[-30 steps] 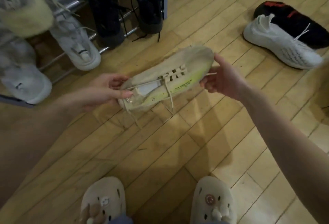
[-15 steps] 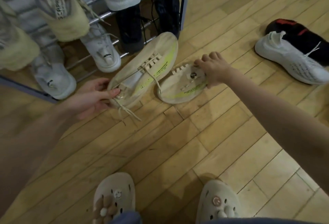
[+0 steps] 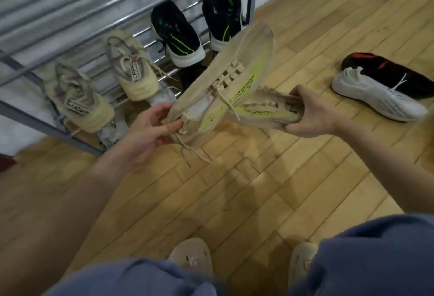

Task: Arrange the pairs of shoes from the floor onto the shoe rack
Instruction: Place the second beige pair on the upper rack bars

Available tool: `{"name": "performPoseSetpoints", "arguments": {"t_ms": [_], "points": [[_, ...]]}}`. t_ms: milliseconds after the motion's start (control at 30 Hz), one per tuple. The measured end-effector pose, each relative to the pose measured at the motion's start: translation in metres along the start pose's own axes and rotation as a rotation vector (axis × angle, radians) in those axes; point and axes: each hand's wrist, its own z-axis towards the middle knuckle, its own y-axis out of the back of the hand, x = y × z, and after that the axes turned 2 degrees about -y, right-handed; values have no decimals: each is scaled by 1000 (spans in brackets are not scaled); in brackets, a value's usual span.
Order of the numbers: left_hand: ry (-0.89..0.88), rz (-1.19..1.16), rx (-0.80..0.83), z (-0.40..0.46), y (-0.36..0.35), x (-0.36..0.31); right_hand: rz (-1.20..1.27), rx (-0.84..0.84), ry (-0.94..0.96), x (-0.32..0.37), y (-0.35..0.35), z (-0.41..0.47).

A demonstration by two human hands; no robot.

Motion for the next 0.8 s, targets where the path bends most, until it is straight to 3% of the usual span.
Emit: {"name": "performPoseSetpoints", "arguments": {"t_ms": [200, 467, 700, 800], "points": [[-131, -56, -121, -15, 16, -46, 151, -141, 118, 51, 38, 9], [-166, -223, -307, -17, 25, -82, 420, -504, -83, 95, 70, 48], [-216, -359, -360, 33, 11, -139, 259, -514, -54, 157, 105, 113], [-252, -295, -425, 59, 12, -158, 183, -571, -76, 179, 109, 145]]}}
